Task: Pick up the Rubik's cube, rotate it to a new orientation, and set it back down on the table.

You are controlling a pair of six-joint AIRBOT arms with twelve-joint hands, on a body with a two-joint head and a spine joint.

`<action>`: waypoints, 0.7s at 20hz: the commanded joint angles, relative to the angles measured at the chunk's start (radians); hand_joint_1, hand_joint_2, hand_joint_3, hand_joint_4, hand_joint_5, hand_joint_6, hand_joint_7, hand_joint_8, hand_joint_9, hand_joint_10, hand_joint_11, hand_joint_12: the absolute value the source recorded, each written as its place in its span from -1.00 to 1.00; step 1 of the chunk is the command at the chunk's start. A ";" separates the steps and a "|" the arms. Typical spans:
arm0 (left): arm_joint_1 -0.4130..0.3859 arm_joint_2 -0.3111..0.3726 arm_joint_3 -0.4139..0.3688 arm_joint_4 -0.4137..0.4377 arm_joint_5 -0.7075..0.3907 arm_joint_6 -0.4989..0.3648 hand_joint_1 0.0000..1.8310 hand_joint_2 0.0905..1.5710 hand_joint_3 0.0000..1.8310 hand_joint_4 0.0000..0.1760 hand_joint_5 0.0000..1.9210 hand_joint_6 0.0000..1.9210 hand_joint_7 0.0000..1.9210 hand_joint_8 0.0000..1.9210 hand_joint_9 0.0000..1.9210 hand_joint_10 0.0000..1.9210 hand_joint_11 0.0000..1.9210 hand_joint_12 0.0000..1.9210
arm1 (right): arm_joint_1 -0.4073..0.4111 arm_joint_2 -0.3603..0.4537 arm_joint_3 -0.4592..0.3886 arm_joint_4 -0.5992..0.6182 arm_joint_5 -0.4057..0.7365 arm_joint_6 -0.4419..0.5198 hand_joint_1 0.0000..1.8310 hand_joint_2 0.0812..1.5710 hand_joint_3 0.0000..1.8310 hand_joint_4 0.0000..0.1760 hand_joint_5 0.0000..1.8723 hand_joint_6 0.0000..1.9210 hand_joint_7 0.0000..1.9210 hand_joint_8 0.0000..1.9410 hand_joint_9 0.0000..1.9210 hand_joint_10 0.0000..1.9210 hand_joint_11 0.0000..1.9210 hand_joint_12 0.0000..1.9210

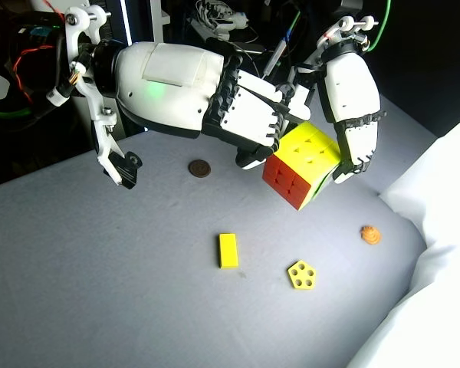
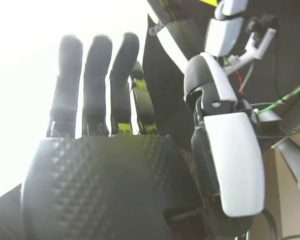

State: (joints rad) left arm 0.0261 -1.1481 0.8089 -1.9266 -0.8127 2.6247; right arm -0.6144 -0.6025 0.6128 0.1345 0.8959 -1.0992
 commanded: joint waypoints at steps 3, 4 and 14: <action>-0.023 0.008 -0.003 0.065 0.009 -0.006 0.27 0.56 -1.00 -1.00 -0.95 0.94 -0.93 1.00 -0.82 1.00 -0.73 1.00 | -0.018 -0.005 -0.005 0.015 0.144 -0.001 -0.36 0.64 -1.00 -1.00 -0.77 -1.00 -0.53 0.52 -0.58 0.82 -0.72 1.00; -0.023 0.008 -0.003 0.063 0.009 -0.006 0.29 0.55 -1.00 -1.00 -0.94 0.93 -0.90 0.98 -0.81 1.00 -0.72 1.00 | -0.025 -0.007 -0.008 0.041 0.149 -0.002 -0.39 0.66 -0.99 -1.00 -0.77 -1.00 -0.54 0.52 -0.60 0.84 -0.73 1.00; -0.041 0.008 0.003 0.032 0.007 -0.016 0.27 0.51 -1.00 -1.00 -0.90 0.87 -0.88 0.98 -0.79 1.00 -0.72 1.00 | -0.073 -0.040 -0.045 0.068 0.182 -0.107 -0.39 0.66 -1.00 -1.00 -0.71 -1.00 -0.53 0.52 -0.61 0.84 -0.74 1.00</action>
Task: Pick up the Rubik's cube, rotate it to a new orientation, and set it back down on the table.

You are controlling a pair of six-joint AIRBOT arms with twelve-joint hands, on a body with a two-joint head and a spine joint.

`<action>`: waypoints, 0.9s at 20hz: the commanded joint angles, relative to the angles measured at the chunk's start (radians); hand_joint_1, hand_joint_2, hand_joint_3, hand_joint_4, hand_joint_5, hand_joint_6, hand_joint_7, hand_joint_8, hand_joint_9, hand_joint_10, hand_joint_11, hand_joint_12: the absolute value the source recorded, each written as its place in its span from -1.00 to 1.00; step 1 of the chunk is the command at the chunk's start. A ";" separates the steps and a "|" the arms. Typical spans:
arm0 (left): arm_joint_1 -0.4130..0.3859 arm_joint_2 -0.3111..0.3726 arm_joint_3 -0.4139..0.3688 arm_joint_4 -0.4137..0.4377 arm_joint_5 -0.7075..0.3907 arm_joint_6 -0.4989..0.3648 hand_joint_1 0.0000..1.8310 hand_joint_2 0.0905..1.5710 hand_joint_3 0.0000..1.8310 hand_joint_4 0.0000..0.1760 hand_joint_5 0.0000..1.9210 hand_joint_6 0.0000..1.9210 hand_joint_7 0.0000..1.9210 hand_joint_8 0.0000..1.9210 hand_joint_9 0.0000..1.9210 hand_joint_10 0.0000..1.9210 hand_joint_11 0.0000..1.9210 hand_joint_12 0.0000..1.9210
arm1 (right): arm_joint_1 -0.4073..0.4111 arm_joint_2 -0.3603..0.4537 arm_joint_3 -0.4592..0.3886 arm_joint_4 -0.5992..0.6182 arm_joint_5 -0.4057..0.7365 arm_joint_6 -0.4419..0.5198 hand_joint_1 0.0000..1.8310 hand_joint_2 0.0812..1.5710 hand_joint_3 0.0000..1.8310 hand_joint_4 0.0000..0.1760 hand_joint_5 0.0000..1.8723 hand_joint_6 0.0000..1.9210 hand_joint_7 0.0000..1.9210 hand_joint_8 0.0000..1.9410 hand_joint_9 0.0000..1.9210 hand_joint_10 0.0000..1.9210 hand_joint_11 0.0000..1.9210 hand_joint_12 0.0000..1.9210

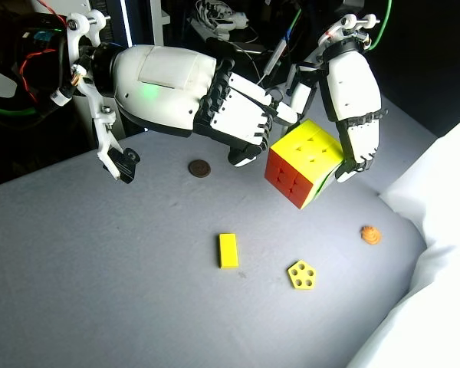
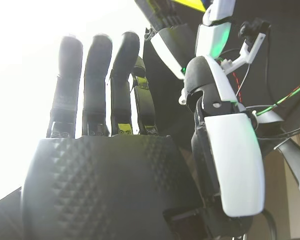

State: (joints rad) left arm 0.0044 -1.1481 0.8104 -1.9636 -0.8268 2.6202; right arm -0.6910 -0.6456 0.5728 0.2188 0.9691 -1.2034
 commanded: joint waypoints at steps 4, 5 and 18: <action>-0.029 0.008 0.003 0.060 0.020 -0.012 0.26 0.55 -1.00 -1.00 -0.91 0.95 -0.92 1.00 -0.81 1.00 -0.73 1.00 | -0.004 -0.042 -0.004 0.004 0.109 -0.089 -0.38 0.66 -1.00 -1.00 -0.70 -0.99 -0.55 0.50 -0.61 0.85 -0.72 1.00; -0.030 0.008 0.002 0.059 0.020 -0.012 0.24 0.55 -1.00 -1.00 -0.94 0.97 -0.92 1.00 -0.83 1.00 -0.74 1.00 | -0.004 -0.050 -0.004 0.004 0.108 -0.095 -0.37 0.66 -1.00 -1.00 -0.71 -1.00 -0.56 0.50 -0.62 0.85 -0.72 1.00; -0.037 0.005 0.004 0.052 0.017 -0.023 0.05 0.75 -1.00 -1.00 -0.58 0.86 -0.89 1.00 -0.79 1.00 -0.70 1.00 | -0.017 -0.129 0.033 0.032 0.074 -0.174 -0.37 0.65 -1.00 -1.00 -0.71 -1.00 -0.56 0.52 -0.61 0.86 -0.72 1.00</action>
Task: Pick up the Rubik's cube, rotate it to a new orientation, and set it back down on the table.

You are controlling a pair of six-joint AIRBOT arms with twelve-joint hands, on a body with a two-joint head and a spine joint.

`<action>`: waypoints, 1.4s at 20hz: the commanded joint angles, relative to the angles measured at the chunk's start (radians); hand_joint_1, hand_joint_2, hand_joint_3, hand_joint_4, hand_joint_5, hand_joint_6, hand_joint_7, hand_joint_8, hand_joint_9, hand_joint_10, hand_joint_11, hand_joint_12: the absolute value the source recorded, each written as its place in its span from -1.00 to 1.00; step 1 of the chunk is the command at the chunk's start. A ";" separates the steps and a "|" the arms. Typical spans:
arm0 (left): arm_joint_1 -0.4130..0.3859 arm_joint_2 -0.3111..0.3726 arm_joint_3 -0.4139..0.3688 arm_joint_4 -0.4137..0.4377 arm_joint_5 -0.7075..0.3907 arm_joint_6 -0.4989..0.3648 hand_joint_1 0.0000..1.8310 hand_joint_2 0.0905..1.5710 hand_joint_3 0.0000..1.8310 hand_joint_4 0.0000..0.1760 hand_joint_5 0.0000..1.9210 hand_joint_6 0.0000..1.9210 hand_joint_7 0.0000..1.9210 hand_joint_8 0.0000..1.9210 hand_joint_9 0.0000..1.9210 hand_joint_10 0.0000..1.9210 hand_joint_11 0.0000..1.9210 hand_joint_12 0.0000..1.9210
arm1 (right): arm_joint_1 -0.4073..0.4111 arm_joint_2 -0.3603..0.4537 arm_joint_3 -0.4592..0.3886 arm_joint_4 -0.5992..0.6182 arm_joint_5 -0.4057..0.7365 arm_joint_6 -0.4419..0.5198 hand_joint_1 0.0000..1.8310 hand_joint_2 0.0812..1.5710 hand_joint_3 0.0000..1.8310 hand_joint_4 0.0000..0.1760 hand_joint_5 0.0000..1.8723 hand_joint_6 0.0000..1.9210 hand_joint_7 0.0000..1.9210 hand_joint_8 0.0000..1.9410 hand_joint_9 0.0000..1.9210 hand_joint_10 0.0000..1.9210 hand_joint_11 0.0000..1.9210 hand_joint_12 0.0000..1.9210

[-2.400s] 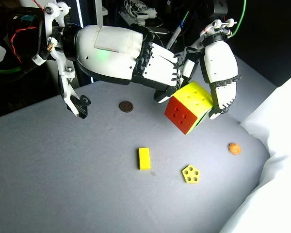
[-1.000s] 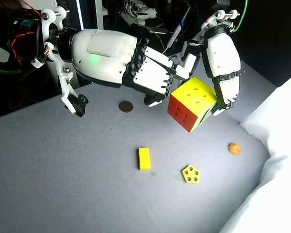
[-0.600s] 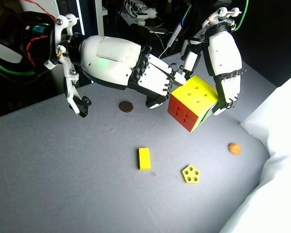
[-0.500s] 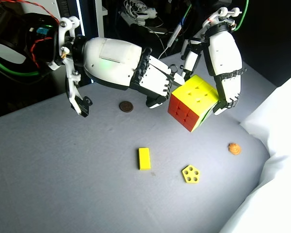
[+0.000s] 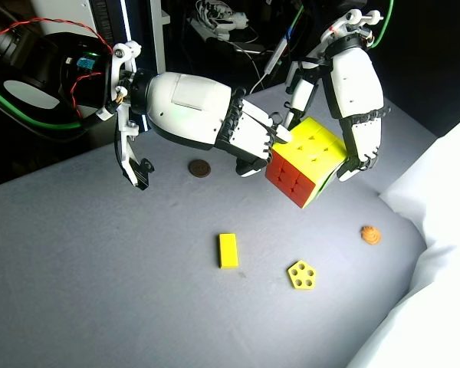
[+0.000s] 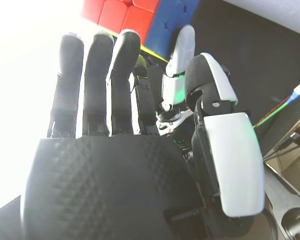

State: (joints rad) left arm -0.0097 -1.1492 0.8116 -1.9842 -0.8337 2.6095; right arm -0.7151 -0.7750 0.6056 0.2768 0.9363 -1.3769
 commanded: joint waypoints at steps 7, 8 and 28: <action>-0.028 0.005 0.005 0.072 0.018 -0.012 0.00 0.80 -1.00 -1.00 -0.52 0.85 -0.92 1.00 -0.82 1.00 -0.72 1.00 | 0.003 -0.013 0.000 -0.026 0.080 0.000 -0.40 0.67 -1.00 -1.00 -0.70 -0.99 -0.57 0.53 -0.63 0.86 -0.73 1.00; -0.029 0.005 0.005 0.072 0.017 -0.012 0.19 0.60 -1.00 -1.00 -0.81 0.88 -0.93 1.00 -0.83 1.00 -0.72 1.00 | 0.003 -0.016 0.000 -0.026 0.078 0.000 -0.38 0.65 -1.00 -1.00 -0.68 -0.99 -0.55 0.56 -0.62 0.88 -0.72 1.00; -0.037 0.004 0.012 0.069 0.009 -0.012 0.02 0.88 -0.99 -0.73 -0.63 0.95 -0.57 1.00 -0.78 1.00 -0.69 1.00 | -0.044 -0.051 0.002 -0.026 0.055 -0.014 -0.35 0.65 -1.00 -1.00 -0.69 -1.00 -0.53 0.51 -0.61 0.85 -0.71 1.00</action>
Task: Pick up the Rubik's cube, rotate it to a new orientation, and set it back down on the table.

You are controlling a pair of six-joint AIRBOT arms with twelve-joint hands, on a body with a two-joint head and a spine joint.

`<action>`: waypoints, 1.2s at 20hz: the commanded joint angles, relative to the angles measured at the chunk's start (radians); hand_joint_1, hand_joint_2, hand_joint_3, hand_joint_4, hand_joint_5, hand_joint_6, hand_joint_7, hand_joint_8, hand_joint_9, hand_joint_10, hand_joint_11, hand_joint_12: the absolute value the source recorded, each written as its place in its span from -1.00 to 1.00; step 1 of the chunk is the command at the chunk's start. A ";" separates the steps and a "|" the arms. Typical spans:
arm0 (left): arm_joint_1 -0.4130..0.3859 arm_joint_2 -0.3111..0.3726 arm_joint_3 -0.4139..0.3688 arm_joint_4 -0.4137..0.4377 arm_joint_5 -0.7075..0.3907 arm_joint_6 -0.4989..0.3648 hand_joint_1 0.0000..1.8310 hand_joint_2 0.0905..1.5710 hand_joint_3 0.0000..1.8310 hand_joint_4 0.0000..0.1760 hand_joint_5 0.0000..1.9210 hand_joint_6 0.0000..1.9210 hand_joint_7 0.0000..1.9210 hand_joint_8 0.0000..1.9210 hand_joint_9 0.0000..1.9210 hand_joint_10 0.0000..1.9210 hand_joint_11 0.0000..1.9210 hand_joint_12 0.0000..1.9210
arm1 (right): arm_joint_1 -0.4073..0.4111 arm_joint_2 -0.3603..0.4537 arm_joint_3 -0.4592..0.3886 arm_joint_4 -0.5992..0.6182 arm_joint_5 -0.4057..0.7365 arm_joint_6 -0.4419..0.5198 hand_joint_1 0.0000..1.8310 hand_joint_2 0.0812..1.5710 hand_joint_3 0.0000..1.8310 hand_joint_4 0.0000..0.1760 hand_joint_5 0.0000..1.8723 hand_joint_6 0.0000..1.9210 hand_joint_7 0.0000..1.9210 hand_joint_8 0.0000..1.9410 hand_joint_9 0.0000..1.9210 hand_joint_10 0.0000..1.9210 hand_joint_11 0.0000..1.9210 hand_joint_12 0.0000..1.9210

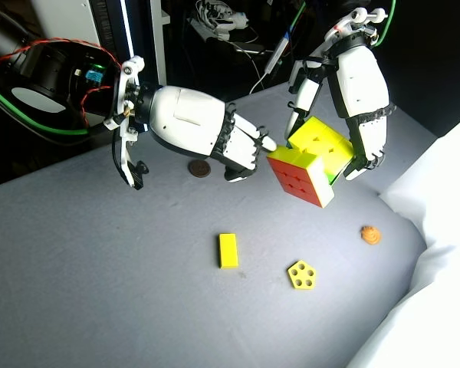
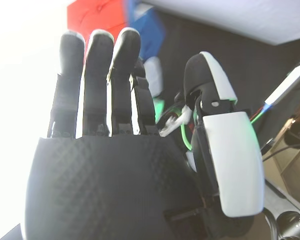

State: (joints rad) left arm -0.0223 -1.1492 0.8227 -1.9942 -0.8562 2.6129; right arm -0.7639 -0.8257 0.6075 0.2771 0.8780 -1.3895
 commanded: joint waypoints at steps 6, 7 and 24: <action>-0.025 -0.001 0.001 0.077 0.030 -0.019 0.02 0.87 -1.00 -1.00 -0.61 0.94 -0.61 0.99 -0.76 1.00 -0.67 1.00 | 0.015 -0.019 0.012 -0.007 0.132 -0.032 -0.38 0.66 -1.00 -1.00 -0.69 -1.00 -0.52 0.48 -0.59 0.83 -0.71 1.00; -0.025 -0.001 0.001 0.077 0.030 -0.019 0.02 0.88 -1.00 -0.82 -0.63 0.95 -0.57 1.00 -0.77 1.00 -0.69 1.00 | 0.018 -0.019 0.013 -0.002 0.132 -0.032 -0.38 0.65 -1.00 -1.00 -0.69 -1.00 -0.52 0.48 -0.59 0.83 -0.70 1.00; -0.028 -0.001 0.004 0.074 0.028 -0.021 0.03 0.79 -1.00 -1.00 -0.52 0.84 -0.91 1.00 -0.81 1.00 -0.71 1.00 | 0.023 -0.073 0.057 0.026 0.132 -0.061 -0.36 0.64 -1.00 -1.00 -0.69 -0.99 -0.53 0.53 -0.58 0.85 -0.69 1.00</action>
State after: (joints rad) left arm -0.0242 -1.1511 0.8272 -1.9827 -0.8776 2.6122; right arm -0.7551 -0.9005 0.6617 0.3214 0.9039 -1.4460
